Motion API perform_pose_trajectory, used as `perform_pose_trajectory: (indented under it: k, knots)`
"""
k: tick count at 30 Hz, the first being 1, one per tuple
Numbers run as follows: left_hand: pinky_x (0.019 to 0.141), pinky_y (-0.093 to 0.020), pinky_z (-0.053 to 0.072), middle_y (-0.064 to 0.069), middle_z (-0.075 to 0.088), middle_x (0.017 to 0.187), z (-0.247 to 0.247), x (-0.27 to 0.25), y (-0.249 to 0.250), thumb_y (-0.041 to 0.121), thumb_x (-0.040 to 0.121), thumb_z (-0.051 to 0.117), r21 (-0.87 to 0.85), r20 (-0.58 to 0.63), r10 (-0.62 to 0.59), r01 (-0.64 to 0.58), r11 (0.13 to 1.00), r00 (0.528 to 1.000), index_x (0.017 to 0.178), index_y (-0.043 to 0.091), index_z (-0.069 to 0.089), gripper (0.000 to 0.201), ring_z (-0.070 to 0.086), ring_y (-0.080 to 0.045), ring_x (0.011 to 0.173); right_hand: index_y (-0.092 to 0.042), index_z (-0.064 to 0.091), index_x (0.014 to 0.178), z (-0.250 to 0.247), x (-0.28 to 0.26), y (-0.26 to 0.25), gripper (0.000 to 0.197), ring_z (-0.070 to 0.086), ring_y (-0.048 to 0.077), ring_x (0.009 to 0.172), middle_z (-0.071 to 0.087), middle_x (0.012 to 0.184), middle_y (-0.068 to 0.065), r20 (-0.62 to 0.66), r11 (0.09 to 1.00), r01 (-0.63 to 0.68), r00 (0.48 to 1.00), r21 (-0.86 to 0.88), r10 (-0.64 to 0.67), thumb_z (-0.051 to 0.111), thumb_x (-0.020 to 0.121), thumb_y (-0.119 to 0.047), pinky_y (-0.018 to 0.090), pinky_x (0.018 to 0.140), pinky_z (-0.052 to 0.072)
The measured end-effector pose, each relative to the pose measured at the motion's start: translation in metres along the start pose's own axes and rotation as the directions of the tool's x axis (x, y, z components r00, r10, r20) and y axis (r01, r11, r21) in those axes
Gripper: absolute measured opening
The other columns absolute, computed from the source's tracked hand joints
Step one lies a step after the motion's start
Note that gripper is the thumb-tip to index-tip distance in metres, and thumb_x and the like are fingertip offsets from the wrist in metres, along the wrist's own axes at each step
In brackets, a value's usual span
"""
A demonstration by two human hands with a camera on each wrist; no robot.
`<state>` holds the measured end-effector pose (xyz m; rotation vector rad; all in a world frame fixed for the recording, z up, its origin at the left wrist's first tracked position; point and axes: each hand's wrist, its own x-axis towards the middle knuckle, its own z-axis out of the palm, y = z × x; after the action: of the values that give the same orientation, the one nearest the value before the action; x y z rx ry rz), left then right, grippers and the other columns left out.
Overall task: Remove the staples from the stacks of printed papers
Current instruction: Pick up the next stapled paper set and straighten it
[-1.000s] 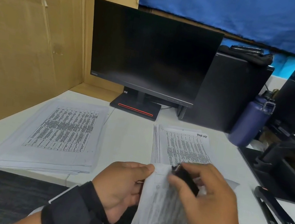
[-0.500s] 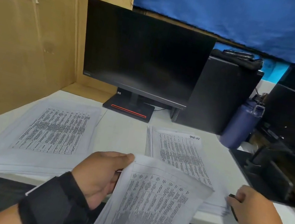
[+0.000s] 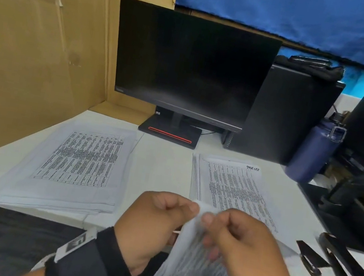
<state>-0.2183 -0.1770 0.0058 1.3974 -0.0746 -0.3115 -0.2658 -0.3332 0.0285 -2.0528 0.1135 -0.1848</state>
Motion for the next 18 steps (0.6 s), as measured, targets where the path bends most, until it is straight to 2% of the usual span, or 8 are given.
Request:
perform_pose_trajectory:
  k: [2, 4, 7, 9, 13, 16, 18]
  knots:
    - [0.084, -0.051, 0.061, -0.021, 0.075, 0.08, 0.004, -0.004, -0.002, 0.014, 0.094, 0.069, 0.0, 0.041, 0.02, -0.02, 1.0, 0.999, 0.084, 0.004, 0.079, 0.018, 0.072, -0.031, 0.076, -0.01, 0.067, 0.069, 0.009, 0.004, 0.002, 0.039, 0.062, 0.017, 0.051, 0.072, 0.064, 0.01, 0.032, 0.97, -0.122, 0.993, 0.211, 0.118, 0.068, 0.082, -0.047, 0.023, 0.05, 0.045]
    - [0.087, -0.055, 0.061, -0.025, 0.074, 0.082, 0.004, -0.005, -0.003, 0.014, 0.093, 0.071, -0.008, 0.057, 0.021, -0.021, 1.0, 0.998, 0.089, -0.001, 0.078, 0.017, 0.071, -0.032, 0.078, -0.004, 0.067, 0.071, 0.011, 0.005, 0.003, 0.033, 0.061, 0.019, 0.05, 0.071, 0.063, 0.013, 0.045, 0.934, -0.194, 0.981, 0.299, 0.189, 0.07, 0.088, -0.033, 0.025, 0.047, 0.046]
    - [0.084, -0.049, 0.061, -0.024, 0.072, 0.082, 0.001, -0.004, -0.005, 0.012, 0.09, 0.071, -0.037, 0.093, -0.005, 0.008, 0.999, 0.996, 0.088, -0.003, 0.078, 0.016, 0.069, -0.03, 0.077, 0.001, 0.07, 0.079, 0.007, 0.003, 0.003, 0.017, 0.062, 0.019, 0.052, 0.073, 0.068, 0.016, 0.102, 0.894, -0.284, 0.959, 0.347, 0.265, 0.071, 0.089, -0.014, 0.028, 0.051, 0.049]
    - [0.083, -0.047, 0.061, -0.022, 0.071, 0.082, 0.0, -0.003, -0.006, 0.011, 0.089, 0.071, -0.03, 0.129, -0.011, 0.015, 0.999, 0.992, 0.087, -0.001, 0.079, 0.015, 0.069, -0.028, 0.077, 0.002, 0.07, 0.082, 0.002, 0.002, 0.004, 0.011, 0.063, 0.02, 0.054, 0.075, 0.071, 0.017, 0.127, 0.886, -0.321, 0.947, 0.335, 0.295, 0.071, 0.089, -0.007, 0.03, 0.053, 0.052]
    - [0.092, -0.052, 0.058, -0.014, 0.074, 0.079, 0.001, -0.002, -0.008, 0.015, 0.089, 0.076, 0.047, 0.174, 0.01, -0.018, 0.999, 0.985, 0.078, 0.012, 0.082, 0.013, 0.07, -0.023, 0.077, 0.001, 0.07, 0.079, 0.002, 0.001, 0.008, 0.008, 0.063, 0.019, 0.052, 0.075, 0.07, 0.017, 0.12, 0.885, -0.345, 0.939, 0.314, 0.323, 0.068, 0.087, 0.0, 0.032, 0.054, 0.055]
    - [0.091, -0.066, 0.053, -0.035, 0.07, 0.087, 0.003, -0.003, -0.007, 0.032, 0.08, 0.079, 0.097, 0.171, 0.076, -0.093, 0.991, 0.982, 0.084, 0.013, 0.082, 0.02, 0.064, -0.03, 0.079, -0.001, 0.068, 0.072, 0.007, -0.001, 0.009, 0.014, 0.059, 0.019, 0.048, 0.072, 0.064, 0.017, 0.09, 0.884, -0.324, 0.946, 0.337, 0.312, 0.066, 0.085, 0.004, 0.032, 0.052, 0.054]
    - [0.088, -0.069, 0.053, -0.037, 0.07, 0.092, 0.005, -0.003, -0.006, 0.034, 0.079, 0.076, 0.097, 0.141, 0.106, -0.12, 0.988, 0.984, 0.088, 0.013, 0.082, 0.024, 0.065, -0.036, 0.077, -0.005, 0.068, 0.065, 0.009, -0.001, 0.011, 0.023, 0.056, 0.02, 0.046, 0.069, 0.06, 0.019, 0.019, 0.909, -0.24, 0.969, 0.341, 0.248, 0.065, 0.084, 0.008, 0.032, 0.053, 0.052]
